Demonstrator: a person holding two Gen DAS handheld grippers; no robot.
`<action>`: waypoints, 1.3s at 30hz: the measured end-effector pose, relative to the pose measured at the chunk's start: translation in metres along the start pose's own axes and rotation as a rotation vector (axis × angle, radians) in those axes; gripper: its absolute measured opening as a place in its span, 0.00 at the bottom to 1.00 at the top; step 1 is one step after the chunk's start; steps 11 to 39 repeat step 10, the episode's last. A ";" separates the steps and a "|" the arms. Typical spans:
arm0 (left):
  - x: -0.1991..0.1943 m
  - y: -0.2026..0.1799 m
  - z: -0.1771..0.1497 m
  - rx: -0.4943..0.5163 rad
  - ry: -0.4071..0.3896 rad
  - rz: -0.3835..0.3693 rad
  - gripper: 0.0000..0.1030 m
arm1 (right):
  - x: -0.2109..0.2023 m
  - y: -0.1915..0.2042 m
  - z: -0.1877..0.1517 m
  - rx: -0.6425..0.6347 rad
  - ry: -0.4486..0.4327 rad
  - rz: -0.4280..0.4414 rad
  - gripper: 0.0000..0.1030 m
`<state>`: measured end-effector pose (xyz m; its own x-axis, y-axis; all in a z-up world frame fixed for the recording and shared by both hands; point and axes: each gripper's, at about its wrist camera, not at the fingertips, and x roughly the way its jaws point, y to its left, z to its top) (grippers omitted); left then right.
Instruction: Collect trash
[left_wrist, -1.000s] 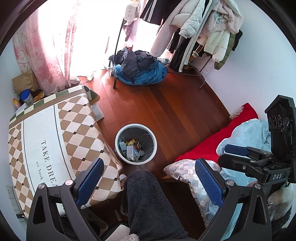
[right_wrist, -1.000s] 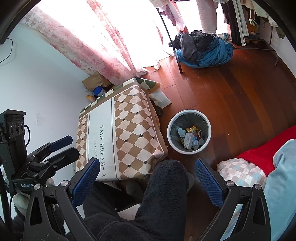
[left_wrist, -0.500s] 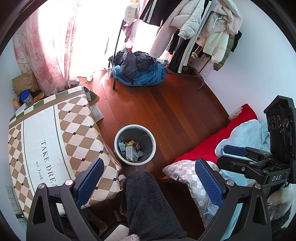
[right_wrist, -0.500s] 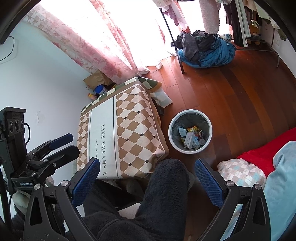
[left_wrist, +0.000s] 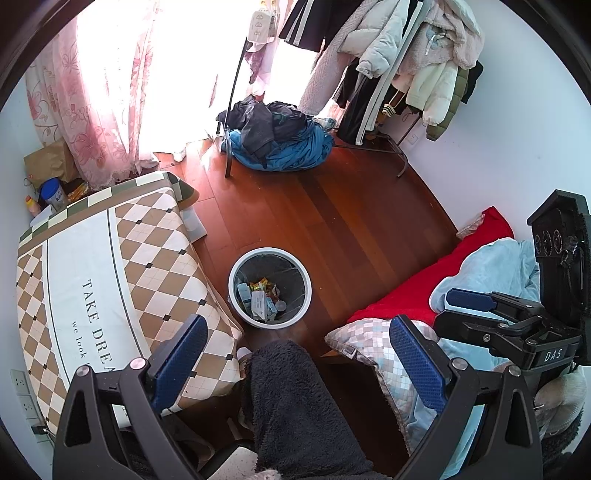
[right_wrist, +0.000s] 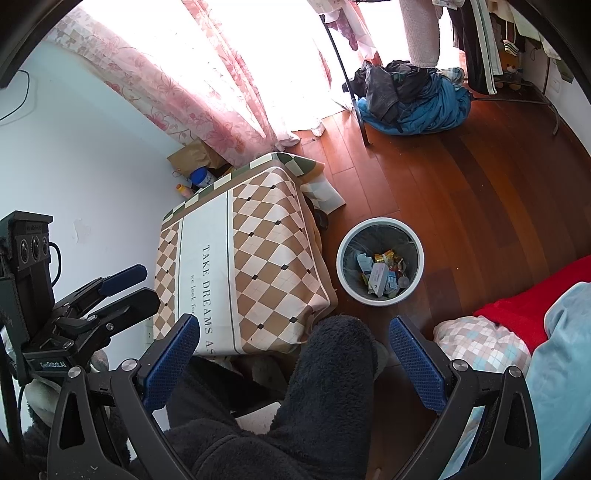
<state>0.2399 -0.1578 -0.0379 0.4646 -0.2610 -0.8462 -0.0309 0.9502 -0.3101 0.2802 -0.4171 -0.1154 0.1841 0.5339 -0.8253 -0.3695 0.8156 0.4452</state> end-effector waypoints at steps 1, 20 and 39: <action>0.000 0.000 0.000 0.003 0.000 0.002 0.98 | 0.000 0.000 0.000 0.003 0.000 0.001 1.00; 0.003 -0.001 0.000 -0.010 0.001 0.000 0.98 | 0.000 0.001 -0.001 0.002 0.001 0.001 1.00; 0.003 -0.001 0.000 -0.010 0.001 0.000 0.98 | 0.000 0.001 -0.001 0.002 0.001 0.001 1.00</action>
